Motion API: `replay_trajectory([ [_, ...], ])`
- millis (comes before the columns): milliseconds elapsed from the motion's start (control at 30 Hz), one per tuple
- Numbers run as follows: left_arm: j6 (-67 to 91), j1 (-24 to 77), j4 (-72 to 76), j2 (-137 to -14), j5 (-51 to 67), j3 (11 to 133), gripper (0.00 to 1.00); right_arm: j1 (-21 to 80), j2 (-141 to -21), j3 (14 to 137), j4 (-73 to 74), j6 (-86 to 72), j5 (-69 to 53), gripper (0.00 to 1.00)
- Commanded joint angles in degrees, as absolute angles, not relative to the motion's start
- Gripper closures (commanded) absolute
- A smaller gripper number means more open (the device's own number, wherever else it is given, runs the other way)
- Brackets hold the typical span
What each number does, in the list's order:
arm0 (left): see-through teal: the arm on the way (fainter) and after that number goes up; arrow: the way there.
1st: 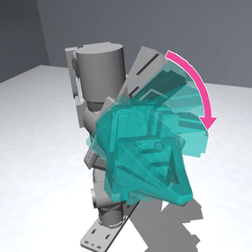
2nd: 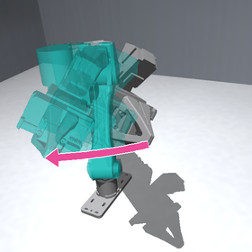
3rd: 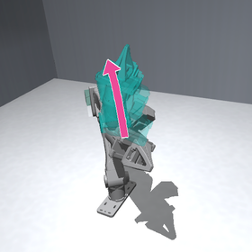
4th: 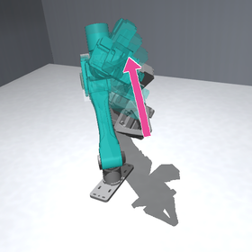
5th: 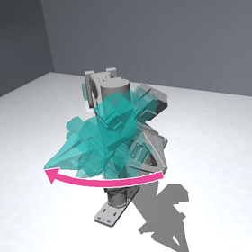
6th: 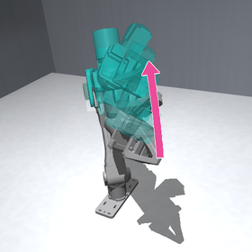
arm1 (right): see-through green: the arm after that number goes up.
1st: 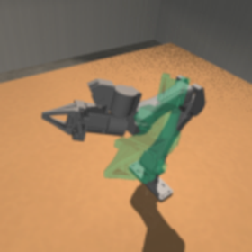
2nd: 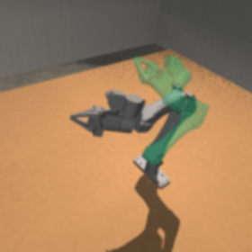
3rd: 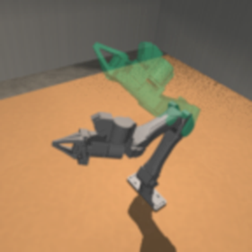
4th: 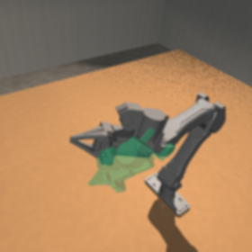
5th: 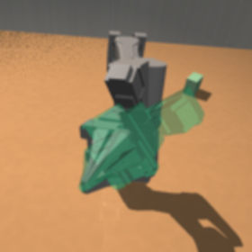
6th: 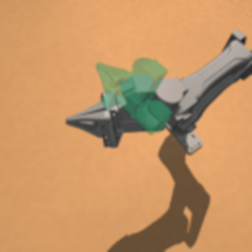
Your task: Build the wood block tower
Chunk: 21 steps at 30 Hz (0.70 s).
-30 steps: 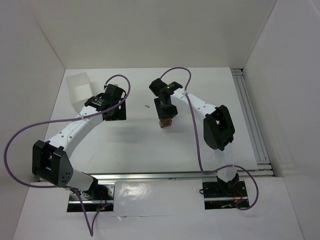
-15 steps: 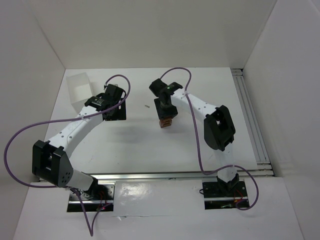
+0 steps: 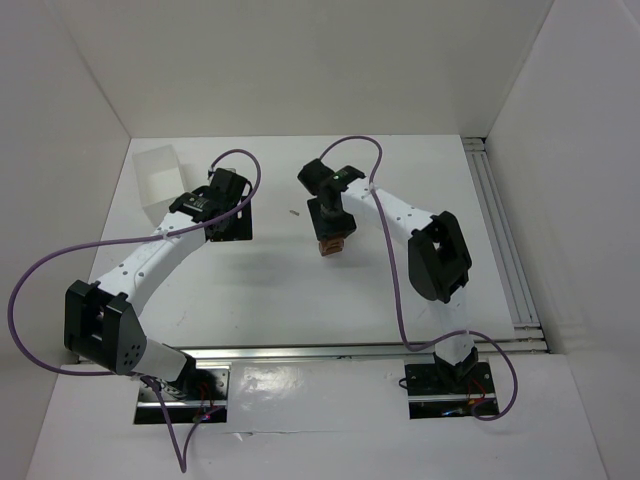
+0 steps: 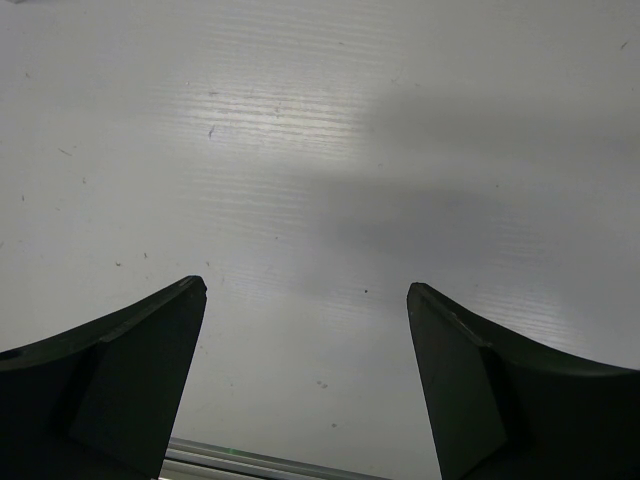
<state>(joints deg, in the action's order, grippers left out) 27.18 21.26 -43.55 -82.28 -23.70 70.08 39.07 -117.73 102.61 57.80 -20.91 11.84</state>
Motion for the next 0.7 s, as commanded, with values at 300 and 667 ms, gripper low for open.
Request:
replay_trajectory([
  [300, 27.51, 21.53, -43.86, -80.77, -23.64, 71.54, 0.06, 39.99, -116.98, 103.88, 57.83, -20.39, 12.74, 0.13],
  [667, 27.51, 21.53, -44.38, -80.24, -23.64, 71.54, 0.06, 39.99, -116.98, 104.41, 58.36, -20.39, 13.36, 0.29],
])
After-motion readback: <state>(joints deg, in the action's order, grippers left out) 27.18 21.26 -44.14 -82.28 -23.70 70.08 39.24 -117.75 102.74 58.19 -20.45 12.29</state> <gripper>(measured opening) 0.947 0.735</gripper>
